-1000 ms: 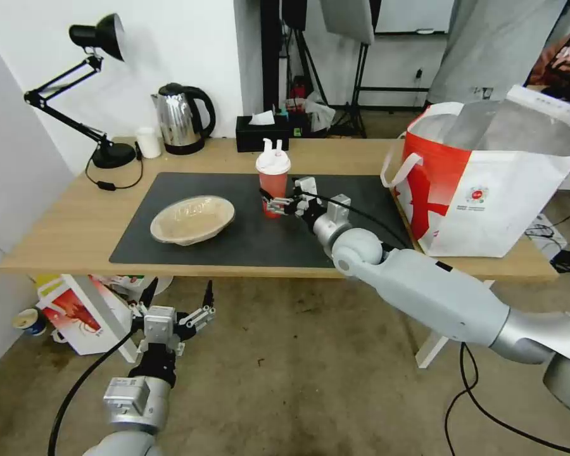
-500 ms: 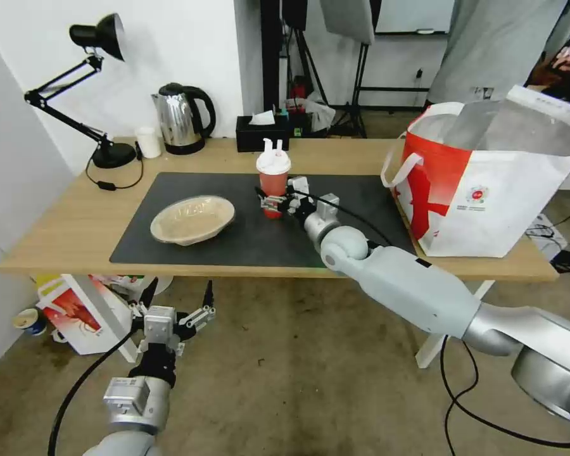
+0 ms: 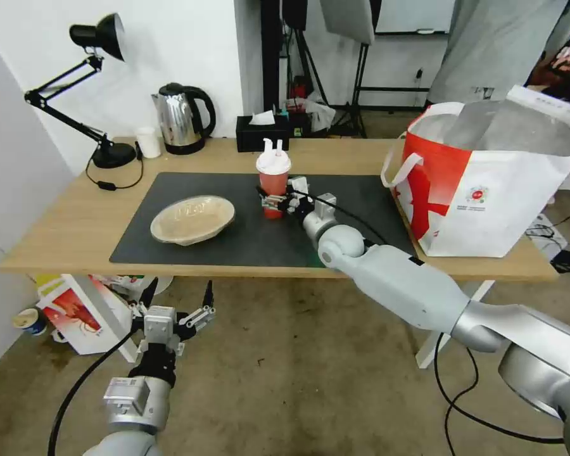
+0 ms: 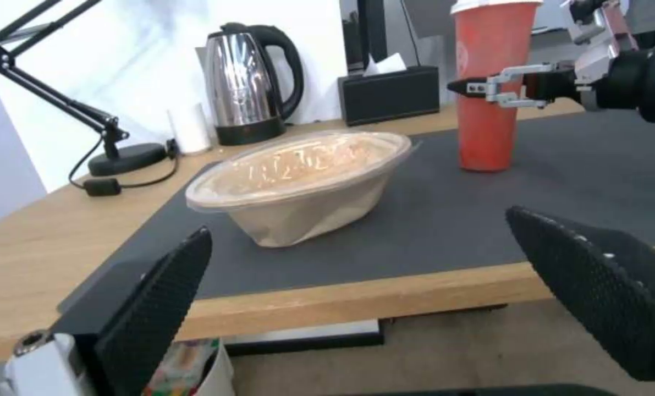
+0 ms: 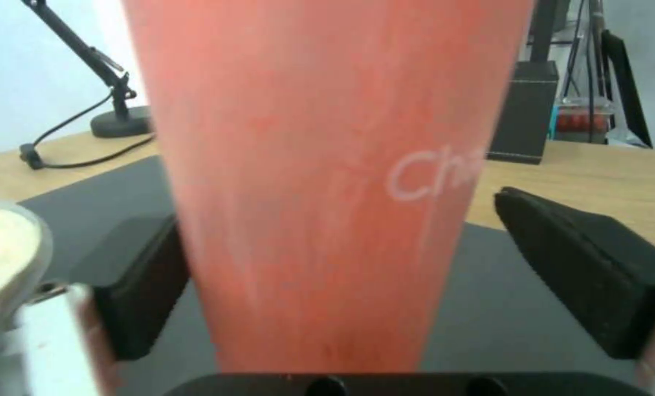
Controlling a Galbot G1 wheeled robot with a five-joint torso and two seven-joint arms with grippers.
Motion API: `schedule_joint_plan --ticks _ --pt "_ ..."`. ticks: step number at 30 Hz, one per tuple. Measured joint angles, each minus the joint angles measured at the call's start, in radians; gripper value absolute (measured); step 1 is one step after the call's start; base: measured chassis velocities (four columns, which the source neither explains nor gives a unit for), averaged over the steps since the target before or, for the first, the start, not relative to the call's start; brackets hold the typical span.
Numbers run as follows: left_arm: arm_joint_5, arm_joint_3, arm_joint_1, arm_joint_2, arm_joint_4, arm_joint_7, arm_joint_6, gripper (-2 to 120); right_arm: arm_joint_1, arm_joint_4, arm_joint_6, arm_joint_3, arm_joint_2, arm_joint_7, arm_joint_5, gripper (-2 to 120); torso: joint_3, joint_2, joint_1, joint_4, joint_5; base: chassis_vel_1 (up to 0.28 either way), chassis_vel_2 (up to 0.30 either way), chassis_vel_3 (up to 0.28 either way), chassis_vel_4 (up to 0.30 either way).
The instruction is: Pick up the trash from the table and place it into the takeout bag.
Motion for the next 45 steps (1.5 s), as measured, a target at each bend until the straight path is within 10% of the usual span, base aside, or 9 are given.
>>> schedule_joint_plan --ticks 28,45 --pt "0.0 0.0 0.0 0.0 0.0 0.0 0.0 100 -0.025 0.032 0.003 0.009 -0.049 -0.044 0.012 17 0.0 0.0 0.0 0.0 0.0 0.0 0.0 0.0 0.0" --pt "0.0 0.0 0.0 0.0 0.0 0.0 0.0 100 -0.025 0.032 0.007 0.018 -0.058 -0.092 -0.026 6 0.0 0.0 0.0 -0.0001 0.0001 0.0 0.0 0.0 0.0"
